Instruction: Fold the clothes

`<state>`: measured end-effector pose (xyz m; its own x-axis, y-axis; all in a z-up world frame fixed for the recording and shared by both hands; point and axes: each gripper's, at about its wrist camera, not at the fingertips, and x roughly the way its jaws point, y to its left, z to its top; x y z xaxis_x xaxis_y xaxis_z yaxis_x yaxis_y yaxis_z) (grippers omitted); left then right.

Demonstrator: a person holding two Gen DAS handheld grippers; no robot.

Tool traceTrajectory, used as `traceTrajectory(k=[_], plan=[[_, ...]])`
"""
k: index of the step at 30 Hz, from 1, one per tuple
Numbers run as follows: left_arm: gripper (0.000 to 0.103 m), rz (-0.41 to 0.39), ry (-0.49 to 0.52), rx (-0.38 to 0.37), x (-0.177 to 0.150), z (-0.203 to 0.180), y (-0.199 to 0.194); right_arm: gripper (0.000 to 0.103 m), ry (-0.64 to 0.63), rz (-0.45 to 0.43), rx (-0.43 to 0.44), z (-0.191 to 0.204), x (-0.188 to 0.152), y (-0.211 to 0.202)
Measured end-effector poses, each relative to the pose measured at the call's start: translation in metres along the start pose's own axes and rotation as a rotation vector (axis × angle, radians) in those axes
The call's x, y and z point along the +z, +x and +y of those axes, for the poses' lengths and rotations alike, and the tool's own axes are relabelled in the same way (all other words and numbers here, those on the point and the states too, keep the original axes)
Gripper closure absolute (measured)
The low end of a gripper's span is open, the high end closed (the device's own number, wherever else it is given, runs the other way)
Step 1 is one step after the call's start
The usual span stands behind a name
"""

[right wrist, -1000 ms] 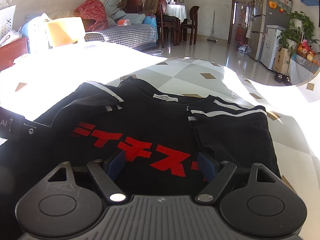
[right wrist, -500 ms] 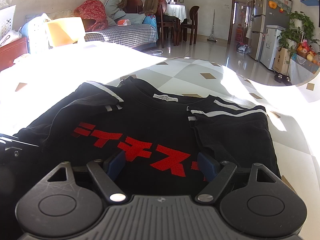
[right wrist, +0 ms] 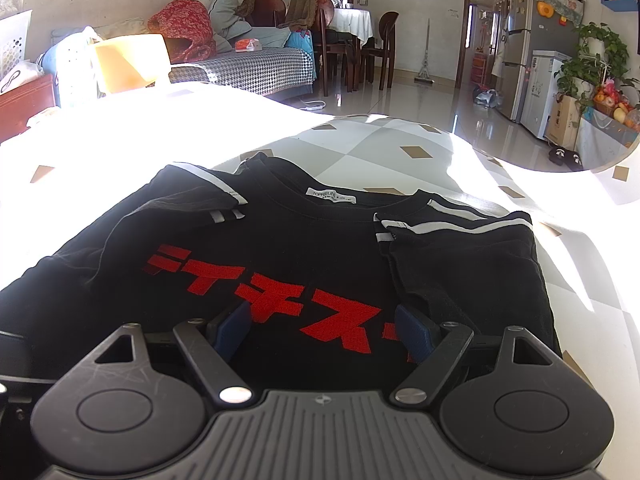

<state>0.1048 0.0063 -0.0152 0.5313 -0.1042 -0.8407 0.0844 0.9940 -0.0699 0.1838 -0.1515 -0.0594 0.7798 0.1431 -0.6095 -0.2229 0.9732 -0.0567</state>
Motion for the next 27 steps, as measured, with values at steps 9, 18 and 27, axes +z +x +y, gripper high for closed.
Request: traceTrajectory(k=[9,18,27], plan=[[0.052,0.023,0.015,0.001,-0.016,-0.001,-0.007,0.025,0.0,0.0,0.0,0.0,0.0,0.0],[0.052,0.035,0.047,-0.012,-0.03,-0.006,-0.017,0.025,0.0,0.0,0.0,0.0,0.0,0.0],[0.052,0.048,0.066,-0.018,-0.041,-0.009,-0.027,0.025,0.0,0.0,0.0,0.0,0.0,0.0]])
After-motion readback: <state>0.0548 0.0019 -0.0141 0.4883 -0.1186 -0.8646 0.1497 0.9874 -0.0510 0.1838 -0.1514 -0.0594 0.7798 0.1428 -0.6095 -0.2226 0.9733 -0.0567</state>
